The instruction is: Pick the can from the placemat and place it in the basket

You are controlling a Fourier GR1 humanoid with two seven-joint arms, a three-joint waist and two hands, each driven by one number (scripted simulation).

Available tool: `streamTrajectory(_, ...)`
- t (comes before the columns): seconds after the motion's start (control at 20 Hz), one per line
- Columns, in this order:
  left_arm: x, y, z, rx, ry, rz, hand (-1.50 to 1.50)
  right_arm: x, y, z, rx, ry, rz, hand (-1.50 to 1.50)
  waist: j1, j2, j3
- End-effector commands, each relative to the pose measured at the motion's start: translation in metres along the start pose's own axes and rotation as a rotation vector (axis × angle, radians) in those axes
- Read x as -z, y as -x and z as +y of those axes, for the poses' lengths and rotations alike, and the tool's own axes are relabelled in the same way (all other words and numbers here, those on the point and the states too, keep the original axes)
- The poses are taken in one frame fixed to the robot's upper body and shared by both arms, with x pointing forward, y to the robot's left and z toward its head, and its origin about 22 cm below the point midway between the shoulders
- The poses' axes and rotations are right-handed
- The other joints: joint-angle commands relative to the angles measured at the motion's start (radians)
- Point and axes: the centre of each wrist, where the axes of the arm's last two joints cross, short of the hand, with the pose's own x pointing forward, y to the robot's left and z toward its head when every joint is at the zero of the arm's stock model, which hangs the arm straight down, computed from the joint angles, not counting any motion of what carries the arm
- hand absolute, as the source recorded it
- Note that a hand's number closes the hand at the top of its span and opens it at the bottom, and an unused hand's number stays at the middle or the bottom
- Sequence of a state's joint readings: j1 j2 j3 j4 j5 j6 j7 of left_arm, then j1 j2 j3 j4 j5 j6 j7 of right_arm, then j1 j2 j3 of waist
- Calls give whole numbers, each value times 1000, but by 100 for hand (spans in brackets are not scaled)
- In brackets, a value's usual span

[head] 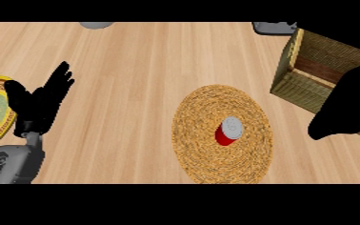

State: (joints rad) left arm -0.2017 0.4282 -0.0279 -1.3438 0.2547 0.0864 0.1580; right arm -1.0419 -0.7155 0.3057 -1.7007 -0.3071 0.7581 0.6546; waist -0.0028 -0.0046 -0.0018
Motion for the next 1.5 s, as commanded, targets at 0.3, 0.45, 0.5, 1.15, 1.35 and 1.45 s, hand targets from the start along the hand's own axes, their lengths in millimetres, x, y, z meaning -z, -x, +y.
streamTrajectory(0.3, -3, -14, -4, 5, 0, -1, 0, -46, 53, -3, 166, -46, -68, -150, 0, 2, 2)
streamTrajectory(0.45, 5, -21, -7, -2, -5, 2, 0, -47, 63, 17, 215, 12, -111, -150, -2, 4, 2)
streamTrajectory(0.5, -7, -1, 8, -1, 6, 7, 0, -56, 74, 36, 226, 8, -101, -150, -3, 3, 3)
streamTrajectory(1.15, 2, 5, 5, -5, 0, -8, 0, -6, 83, 158, 260, 115, -166, -150, 5, 7, 2)
streamTrajectory(1.35, -8, -7, -11, 7, 21, -16, 0, 29, 87, 183, 363, 135, -168, -150, 10, 5, 2)
streamTrajectory(1.45, 10, -12, -6, -4, 24, -2, 0, 36, 103, 188, 361, 133, -178, -150, 6, 6, 2)
